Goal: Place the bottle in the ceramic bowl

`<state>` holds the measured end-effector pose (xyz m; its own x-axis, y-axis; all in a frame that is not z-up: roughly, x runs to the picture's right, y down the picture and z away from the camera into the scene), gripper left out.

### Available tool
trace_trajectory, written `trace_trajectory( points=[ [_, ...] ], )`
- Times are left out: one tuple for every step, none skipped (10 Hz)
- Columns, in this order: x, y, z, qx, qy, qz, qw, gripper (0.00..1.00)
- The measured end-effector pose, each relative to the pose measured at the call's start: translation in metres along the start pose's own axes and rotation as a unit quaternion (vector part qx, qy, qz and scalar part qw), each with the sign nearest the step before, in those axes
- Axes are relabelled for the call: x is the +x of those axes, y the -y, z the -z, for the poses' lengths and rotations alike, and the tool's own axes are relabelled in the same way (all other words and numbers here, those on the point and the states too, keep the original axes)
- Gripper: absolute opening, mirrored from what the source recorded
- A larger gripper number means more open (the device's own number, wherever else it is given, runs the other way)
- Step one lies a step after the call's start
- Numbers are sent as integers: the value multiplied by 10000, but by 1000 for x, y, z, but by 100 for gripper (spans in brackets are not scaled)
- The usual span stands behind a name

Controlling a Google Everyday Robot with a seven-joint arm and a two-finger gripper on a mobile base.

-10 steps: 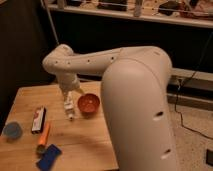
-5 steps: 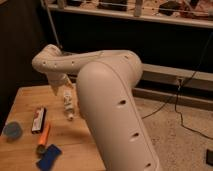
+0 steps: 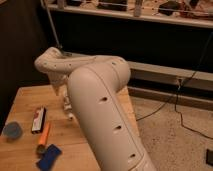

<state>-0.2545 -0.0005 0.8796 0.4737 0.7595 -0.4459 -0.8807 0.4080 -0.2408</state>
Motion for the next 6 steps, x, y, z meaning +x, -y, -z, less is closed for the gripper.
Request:
trace_trajectory(
  points=[
    [-3,1,-10,26,-33,-61,10000,65],
    [-6,1,-17,35,-51,-159,9999,65],
    [-10,1,-26,49,-61,-305,9995,65],
    [-12,1,-32,57,-74,-448,9990,65],
    [-13,1,-38,53,-74,-582,9983,65],
    [-15,0,-44,50,-78,-716,9974,65]
  ],
)
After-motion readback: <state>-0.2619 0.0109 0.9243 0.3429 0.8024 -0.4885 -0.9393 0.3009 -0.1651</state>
